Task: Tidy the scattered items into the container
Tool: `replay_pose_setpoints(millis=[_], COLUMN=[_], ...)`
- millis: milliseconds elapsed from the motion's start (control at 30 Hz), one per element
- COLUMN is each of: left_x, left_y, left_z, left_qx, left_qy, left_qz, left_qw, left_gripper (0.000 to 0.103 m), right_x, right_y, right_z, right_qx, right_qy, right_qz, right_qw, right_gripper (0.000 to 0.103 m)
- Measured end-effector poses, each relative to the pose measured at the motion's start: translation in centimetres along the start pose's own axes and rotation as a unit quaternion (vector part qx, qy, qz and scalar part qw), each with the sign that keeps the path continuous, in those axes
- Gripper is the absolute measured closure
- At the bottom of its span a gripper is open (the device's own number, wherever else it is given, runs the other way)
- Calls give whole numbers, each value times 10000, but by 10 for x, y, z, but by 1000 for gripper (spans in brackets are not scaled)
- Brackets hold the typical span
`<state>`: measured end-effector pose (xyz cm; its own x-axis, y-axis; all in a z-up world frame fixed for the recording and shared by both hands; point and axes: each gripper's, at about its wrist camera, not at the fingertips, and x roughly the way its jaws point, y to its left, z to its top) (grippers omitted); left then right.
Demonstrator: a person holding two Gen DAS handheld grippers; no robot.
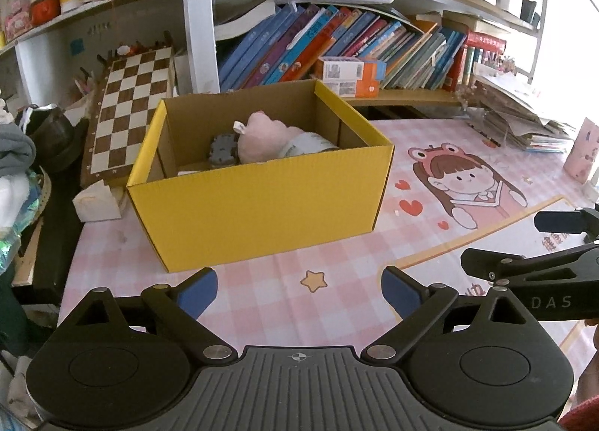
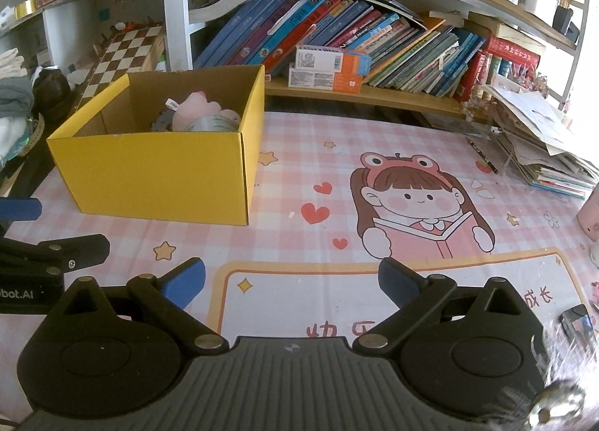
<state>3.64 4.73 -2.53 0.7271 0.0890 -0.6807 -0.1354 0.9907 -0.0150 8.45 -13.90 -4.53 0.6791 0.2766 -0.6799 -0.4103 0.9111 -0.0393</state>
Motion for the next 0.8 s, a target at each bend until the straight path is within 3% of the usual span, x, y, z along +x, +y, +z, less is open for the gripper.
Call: replay_pose_setpoints(millis=[800], left_x=[3], left_y=[2], left_z=[1], left_qx=[-28], left_qy=[64], left_qz=[-48], left_qw=[10000], left_gripper=[5], right_x=[2], right_y=[5], right_z=[1], right_qx=[-11], right_qy=[38], right_qz=[-7], right_qw=[10000], right_gripper=[3])
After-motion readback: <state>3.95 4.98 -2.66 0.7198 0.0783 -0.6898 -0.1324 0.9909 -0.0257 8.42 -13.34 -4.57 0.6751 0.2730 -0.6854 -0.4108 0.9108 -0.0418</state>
